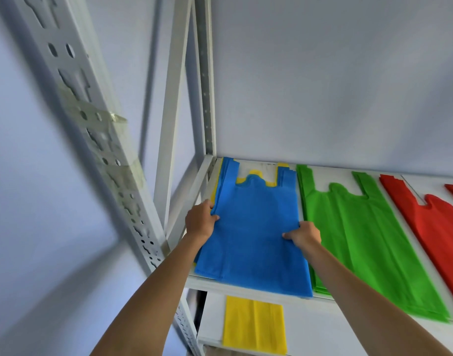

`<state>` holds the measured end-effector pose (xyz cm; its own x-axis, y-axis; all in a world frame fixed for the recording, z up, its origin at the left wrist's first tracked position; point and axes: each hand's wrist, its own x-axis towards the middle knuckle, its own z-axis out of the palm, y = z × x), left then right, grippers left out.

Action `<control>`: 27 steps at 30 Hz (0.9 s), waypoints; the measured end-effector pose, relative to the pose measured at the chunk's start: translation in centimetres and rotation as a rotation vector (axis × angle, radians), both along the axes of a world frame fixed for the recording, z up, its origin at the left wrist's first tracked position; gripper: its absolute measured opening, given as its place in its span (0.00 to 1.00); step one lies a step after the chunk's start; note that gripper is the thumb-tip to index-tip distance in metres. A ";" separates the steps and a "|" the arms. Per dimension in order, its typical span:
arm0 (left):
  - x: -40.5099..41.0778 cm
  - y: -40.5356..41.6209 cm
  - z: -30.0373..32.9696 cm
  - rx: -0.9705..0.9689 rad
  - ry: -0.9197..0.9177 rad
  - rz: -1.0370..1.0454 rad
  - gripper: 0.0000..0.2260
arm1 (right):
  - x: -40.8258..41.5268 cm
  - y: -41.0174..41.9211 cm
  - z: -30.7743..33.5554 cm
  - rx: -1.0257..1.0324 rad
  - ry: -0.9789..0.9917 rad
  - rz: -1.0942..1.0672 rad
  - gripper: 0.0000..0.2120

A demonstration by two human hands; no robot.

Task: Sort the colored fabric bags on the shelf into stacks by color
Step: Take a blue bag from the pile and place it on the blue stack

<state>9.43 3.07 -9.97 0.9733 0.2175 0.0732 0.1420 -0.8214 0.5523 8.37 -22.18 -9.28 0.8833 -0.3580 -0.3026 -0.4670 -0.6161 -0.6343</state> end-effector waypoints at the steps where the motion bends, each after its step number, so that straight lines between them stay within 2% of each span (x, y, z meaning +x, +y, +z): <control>1: -0.2 -0.1 0.0 0.112 -0.049 -0.020 0.06 | 0.0 0.0 0.0 -0.008 -0.016 0.006 0.13; 2: -0.4 -0.2 0.0 0.218 -0.087 -0.043 0.04 | -0.1 0.0 0.0 -0.023 -0.035 0.016 0.10; 4: -0.5 -0.7 -0.2 0.427 -0.128 -0.111 0.22 | -0.3 0.1 -0.1 -0.069 -0.086 0.042 0.08; 5: -0.2 -0.6 -0.2 0.490 -0.159 -0.138 0.27 | -0.5 0.1 -0.3 -0.102 -0.111 0.054 0.06; 6: 0.1 -0.6 -0.4 0.545 -0.157 -0.158 0.28 | -0.7 0.1 -0.5 -0.138 -0.134 0.068 0.06; 9: -0.1 -0.5 -1.1 0.737 -0.094 -0.170 0.15 | -1.0 0.0 -0.9 -0.247 -0.188 0.119 0.08; 14: -0.1 0.3 -1.7 0.899 -0.218 -0.202 0.14 | -0.6 0.2 -1.2 -0.222 -0.169 0.160 0.08; 17: 0.6 0.7 -2.1 0.883 -0.267 -0.219 0.10 | 0.1 0.2 -0.9 -0.019 -0.106 0.020 0.11; 19: 0.9 0.6 -1.9 0.862 -0.208 -0.218 0.10 | 0.8 -0.2 -0.7 0.157 -0.051 -0.086 0.14; 21: 1.1 0.4 -1.3 0.760 -0.082 -0.166 0.08 | 1.3 -0.5 -0.6 0.313 -0.020 -0.143 0.16; 23: 1.4 0.2 -0.5 0.555 0.081 -0.098 0.13 | 1.3 -0.6 -0.6 0.370 -0.006 -0.145 0.16; 27: 3.0 0.3 0.8 0.056 0.275 -0.025 0.17 | 1.0 -0.5 -0.7 0.367 -0.027 -0.109 0.13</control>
<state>12.42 3.33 -9.21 0.9632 0.1966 -0.1833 0.2599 -0.8549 0.4490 9.38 -22.72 -10.00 0.8553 -0.3228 -0.4052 -0.4975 -0.2934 -0.8164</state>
